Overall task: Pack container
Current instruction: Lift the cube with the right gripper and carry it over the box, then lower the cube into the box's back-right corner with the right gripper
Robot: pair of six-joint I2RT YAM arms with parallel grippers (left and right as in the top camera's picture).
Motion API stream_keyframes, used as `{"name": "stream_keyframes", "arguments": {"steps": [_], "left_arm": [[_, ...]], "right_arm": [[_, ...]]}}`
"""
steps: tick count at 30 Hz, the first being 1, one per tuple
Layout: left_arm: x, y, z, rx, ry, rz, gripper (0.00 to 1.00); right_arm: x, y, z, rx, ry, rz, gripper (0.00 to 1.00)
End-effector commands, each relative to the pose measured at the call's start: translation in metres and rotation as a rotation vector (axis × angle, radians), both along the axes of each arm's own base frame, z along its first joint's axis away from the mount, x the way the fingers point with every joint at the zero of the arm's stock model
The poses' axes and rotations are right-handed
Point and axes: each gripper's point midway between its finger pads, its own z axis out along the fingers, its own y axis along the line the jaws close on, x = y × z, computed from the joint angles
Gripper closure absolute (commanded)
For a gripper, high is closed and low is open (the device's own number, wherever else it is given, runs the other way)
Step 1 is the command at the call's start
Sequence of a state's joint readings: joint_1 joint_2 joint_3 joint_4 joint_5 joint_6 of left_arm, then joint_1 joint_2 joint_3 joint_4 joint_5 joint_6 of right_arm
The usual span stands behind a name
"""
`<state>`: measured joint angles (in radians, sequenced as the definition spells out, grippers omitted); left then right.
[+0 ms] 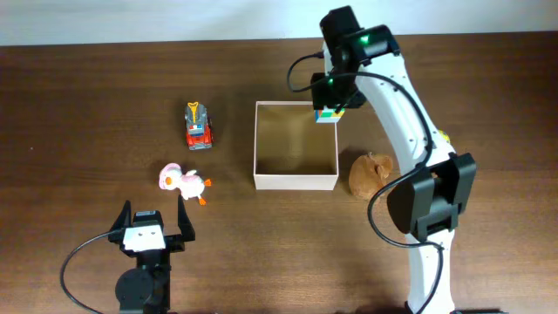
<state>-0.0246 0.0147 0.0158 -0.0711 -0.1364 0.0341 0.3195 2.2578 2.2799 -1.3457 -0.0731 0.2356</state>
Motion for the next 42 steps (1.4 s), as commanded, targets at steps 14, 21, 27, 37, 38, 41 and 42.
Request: {"name": "stream_keyframes", "arguments": {"steps": [14, 21, 27, 37, 38, 41, 42], "left_arm": [[0.0, 0.004, -0.002, 0.016, 0.002, 0.018, 0.01], [0.0, 0.004, -0.002, 0.016, 0.002, 0.018, 0.01], [0.0, 0.004, -0.002, 0.016, 0.002, 0.018, 0.01], [0.0, 0.004, -0.002, 0.016, 0.002, 0.018, 0.01], [0.0, 0.004, -0.002, 0.016, 0.002, 0.018, 0.01], [0.0, 0.004, -0.002, 0.016, 0.002, 0.018, 0.01], [0.0, 0.004, -0.002, 0.016, 0.002, 0.018, 0.01]], "right_arm": [[-0.011, 0.011, -0.034, -0.012, 0.047, 0.019, 0.46], [-0.004, 0.014, -0.035, -0.003, 0.021, 0.019, 0.46], [0.002, 0.016, -0.037, 0.004, 0.002, 0.019, 0.46], [0.002, 0.015, -0.045, -0.002, 0.018, 0.018, 0.46], [0.002, 0.015, -0.045, -0.002, 0.018, 0.018, 0.46], [0.002, 0.015, -0.045, -0.002, 0.018, 0.018, 0.46], [0.002, 0.015, -0.045, -0.002, 0.018, 0.018, 0.46]]}}
